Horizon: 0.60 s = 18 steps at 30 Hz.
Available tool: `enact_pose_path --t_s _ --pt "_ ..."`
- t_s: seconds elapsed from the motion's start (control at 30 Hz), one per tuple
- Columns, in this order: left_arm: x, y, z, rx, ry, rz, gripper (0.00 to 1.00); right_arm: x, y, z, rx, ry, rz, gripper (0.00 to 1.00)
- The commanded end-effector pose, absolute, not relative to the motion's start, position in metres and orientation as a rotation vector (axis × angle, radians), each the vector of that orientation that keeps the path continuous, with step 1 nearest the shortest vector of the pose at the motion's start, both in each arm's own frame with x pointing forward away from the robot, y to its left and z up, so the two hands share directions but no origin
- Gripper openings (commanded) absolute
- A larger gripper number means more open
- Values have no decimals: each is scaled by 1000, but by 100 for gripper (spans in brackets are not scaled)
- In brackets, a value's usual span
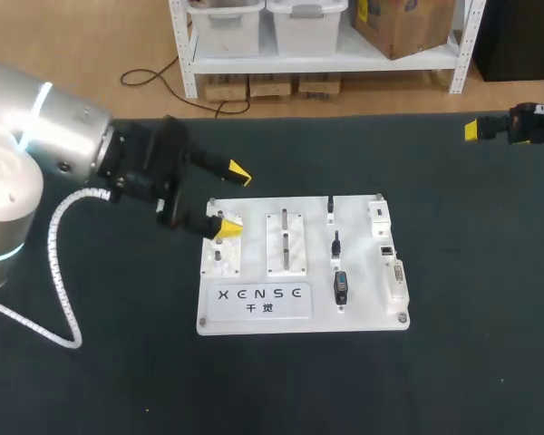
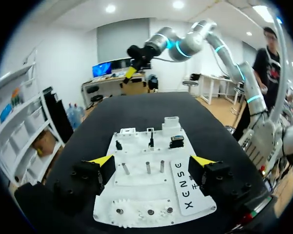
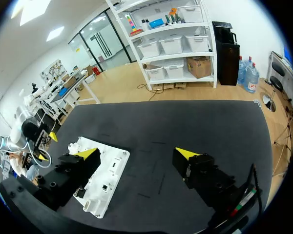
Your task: Insert the Ethernet cable into its matching sockets.
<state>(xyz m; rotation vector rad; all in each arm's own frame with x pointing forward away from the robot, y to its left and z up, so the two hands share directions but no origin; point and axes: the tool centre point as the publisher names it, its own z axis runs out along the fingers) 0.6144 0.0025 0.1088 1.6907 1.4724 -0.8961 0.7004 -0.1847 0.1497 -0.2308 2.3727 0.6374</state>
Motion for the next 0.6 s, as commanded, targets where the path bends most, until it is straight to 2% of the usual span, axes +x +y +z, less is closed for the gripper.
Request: enact_pose_path --t_s 0.03,0.6 --pt "614 0 102 1776 1317 -890 100 700 -185 150 -232 2373 639 100" --pt "590 4 90 1626 1455 -860 100 700 -185 150 -232 2373 639 100"
